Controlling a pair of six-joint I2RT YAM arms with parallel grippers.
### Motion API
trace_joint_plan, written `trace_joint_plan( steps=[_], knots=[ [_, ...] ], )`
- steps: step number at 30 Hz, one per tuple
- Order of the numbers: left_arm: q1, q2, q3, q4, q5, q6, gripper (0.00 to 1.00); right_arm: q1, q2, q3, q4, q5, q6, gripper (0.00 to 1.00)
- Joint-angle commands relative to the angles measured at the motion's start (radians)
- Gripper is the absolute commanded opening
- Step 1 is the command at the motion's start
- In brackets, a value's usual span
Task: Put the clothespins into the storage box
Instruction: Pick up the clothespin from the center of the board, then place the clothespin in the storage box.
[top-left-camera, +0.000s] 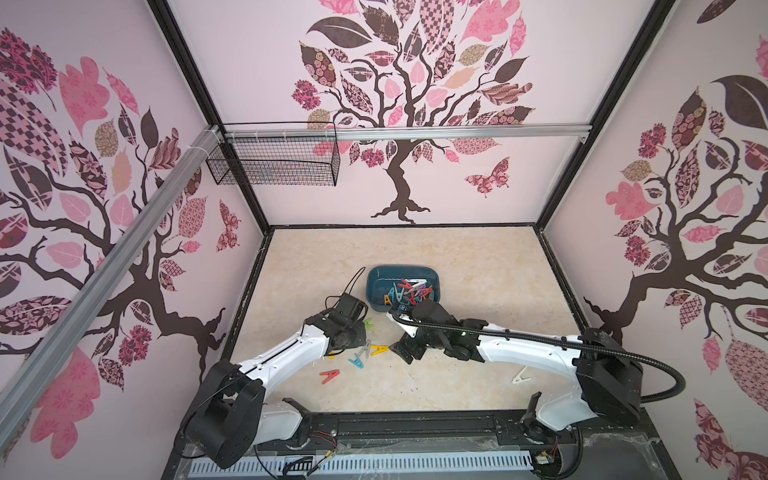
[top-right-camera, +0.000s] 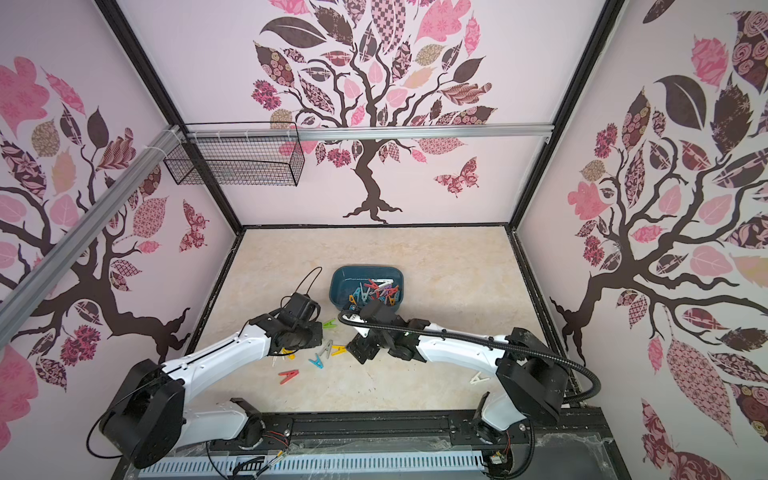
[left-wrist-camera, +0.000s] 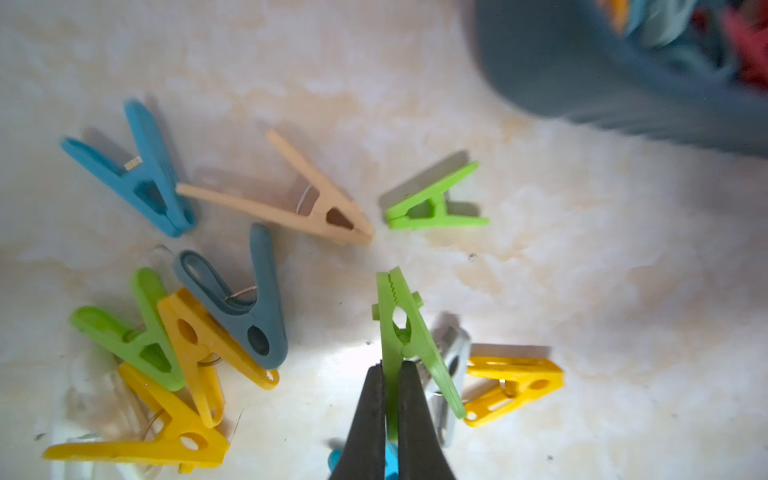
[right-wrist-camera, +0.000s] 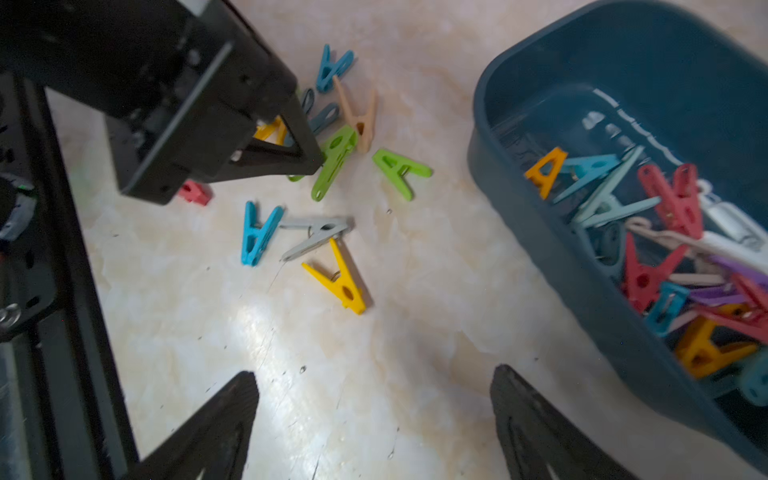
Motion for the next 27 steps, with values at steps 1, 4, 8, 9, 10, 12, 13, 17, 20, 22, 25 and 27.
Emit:
trace_joint_plan(
  steps=[1,4,8,9,10,12,13,17,20,22,25,27],
  knots=[
    [0.006,-0.013,0.123,-0.047,-0.012,0.061,0.04,-0.052,0.041,0.117,-0.102,0.152,0.066,0.91],
    [0.007,0.012,0.183,0.012,0.018,0.095,0.04,-0.11,0.053,0.169,-0.154,0.164,0.109,0.9],
    [0.014,0.097,0.246,0.095,0.043,0.118,0.04,-0.145,0.087,0.224,-0.184,0.194,0.119,0.91],
    [0.014,0.132,0.264,0.113,0.047,0.12,0.04,-0.153,0.103,0.245,-0.199,0.2,0.126,0.91],
    [0.019,0.166,0.284,0.128,0.056,0.121,0.04,-0.161,0.121,0.265,-0.211,0.206,0.139,0.91],
    [0.022,0.221,0.317,0.169,0.069,0.122,0.04,-0.183,0.15,0.291,-0.226,0.201,0.167,0.9],
    [0.022,0.248,0.332,0.188,0.075,0.12,0.04,-0.195,0.164,0.304,-0.229,0.195,0.177,0.91],
    [0.025,0.336,0.411,0.203,0.074,0.141,0.05,-0.233,0.203,0.338,-0.258,0.184,0.205,0.9],
    [0.027,0.384,0.454,0.2,0.061,0.167,0.1,-0.239,0.204,0.338,-0.256,0.18,0.202,0.9],
    [0.031,0.402,0.475,0.188,0.057,0.17,0.21,-0.239,0.201,0.337,-0.257,0.174,0.201,0.9],
    [0.031,0.387,0.476,0.186,0.053,0.173,0.32,-0.24,0.196,0.336,-0.26,0.164,0.201,0.9],
    [0.033,0.357,0.463,0.183,0.047,0.175,0.34,-0.239,0.187,0.329,-0.257,0.15,0.204,0.89]
  ],
)
